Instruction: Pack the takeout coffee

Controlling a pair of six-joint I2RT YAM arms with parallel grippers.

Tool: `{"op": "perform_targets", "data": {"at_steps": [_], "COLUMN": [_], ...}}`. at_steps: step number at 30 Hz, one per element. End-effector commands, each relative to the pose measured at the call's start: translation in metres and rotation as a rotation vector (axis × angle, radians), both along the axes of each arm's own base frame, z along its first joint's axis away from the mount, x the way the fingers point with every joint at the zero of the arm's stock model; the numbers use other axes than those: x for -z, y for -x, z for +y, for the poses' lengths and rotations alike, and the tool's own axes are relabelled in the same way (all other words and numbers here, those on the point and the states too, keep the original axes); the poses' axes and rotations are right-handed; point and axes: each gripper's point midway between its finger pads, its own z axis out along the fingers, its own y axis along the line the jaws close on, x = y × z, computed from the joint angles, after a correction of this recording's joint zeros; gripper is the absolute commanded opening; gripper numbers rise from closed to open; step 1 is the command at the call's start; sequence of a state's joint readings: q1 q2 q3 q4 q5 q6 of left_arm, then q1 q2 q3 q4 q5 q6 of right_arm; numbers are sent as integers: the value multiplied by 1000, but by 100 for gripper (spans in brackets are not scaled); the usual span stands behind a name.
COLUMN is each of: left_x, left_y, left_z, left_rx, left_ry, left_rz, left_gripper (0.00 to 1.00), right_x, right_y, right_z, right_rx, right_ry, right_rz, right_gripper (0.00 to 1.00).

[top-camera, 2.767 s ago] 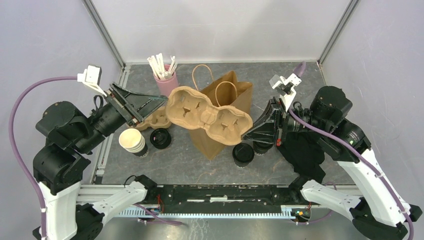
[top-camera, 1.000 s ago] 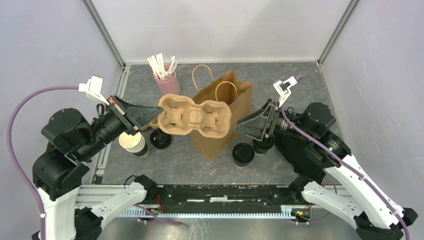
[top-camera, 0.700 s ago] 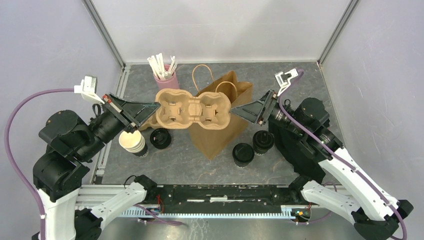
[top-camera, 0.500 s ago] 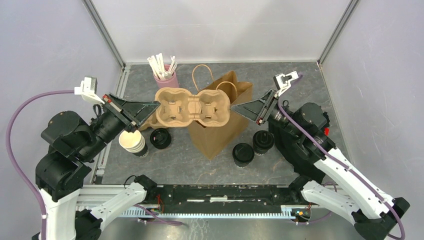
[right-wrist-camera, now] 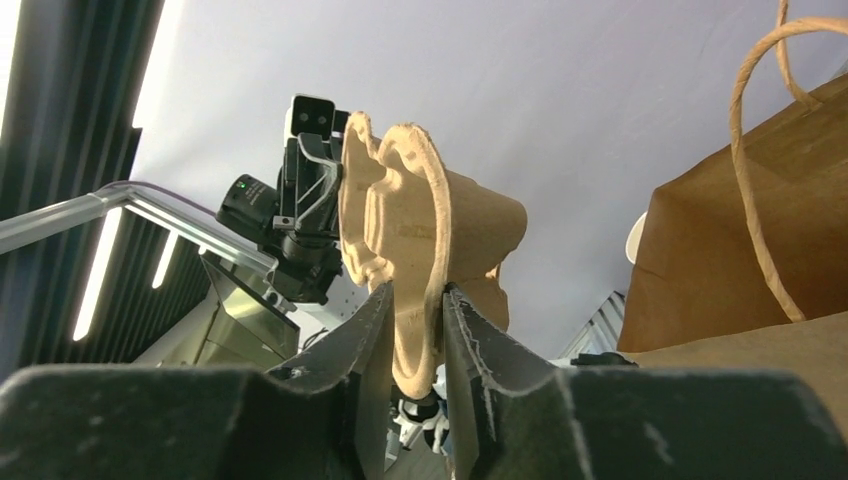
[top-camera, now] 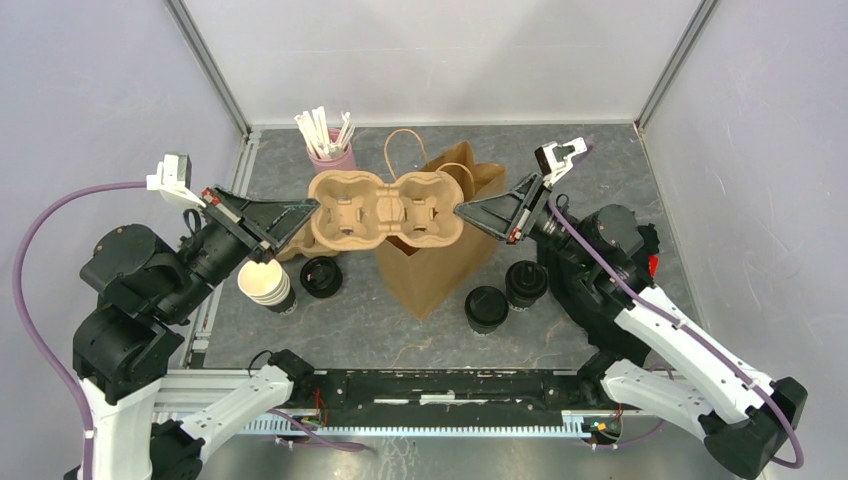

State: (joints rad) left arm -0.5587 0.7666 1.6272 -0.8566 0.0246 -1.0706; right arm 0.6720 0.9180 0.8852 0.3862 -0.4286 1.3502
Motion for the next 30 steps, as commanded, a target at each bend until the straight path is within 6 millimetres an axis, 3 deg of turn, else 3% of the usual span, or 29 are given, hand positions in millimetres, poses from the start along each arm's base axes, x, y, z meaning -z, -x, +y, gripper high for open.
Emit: {"op": "perform_targets", "data": {"at_steps": [1, 6, 10, 12, 15, 16, 17, 20, 24, 30], "left_x": [-15, -15, -13, -9, 5, 11, 21, 42, 82, 120], "left_y": [-1, -2, -2, -3, -5, -5, -7, -7, -9, -22], "left_z": [2, 0, 0, 0, 5, 8, 12, 13, 0, -18], "left_rx": [-16, -12, -11, -11, -42, -63, -85, -97, -49, -8], "left_ry": [65, 68, 69, 64, 41, 33, 13, -36, -135, -213], "left_rz": [-31, -31, -30, -24, 29, 54, 97, 184, 338, 495], "left_gripper": [2, 2, 2, 2, 30, 49, 60, 80, 89, 89], "right_x": [-22, -18, -19, -19, -20, -23, -22, -35, -75, -108], "right_y": [10, 8, 9, 7, -3, -6, -15, -30, -34, -33], "right_z": [-4, -3, -5, -7, -17, -24, -33, -65, -113, -152], "right_rx": [-36, -41, -34, -13, 97, 155, 247, 475, 720, 887], "right_ry": [-80, -96, -106, -103, -64, -37, 12, 167, 328, 529], "right_rz": [-51, -37, -42, -50, -75, -97, -98, -166, -293, -417], "right_gripper": [28, 19, 3, 0, 0, 0, 0, 0, 0, 0]}}
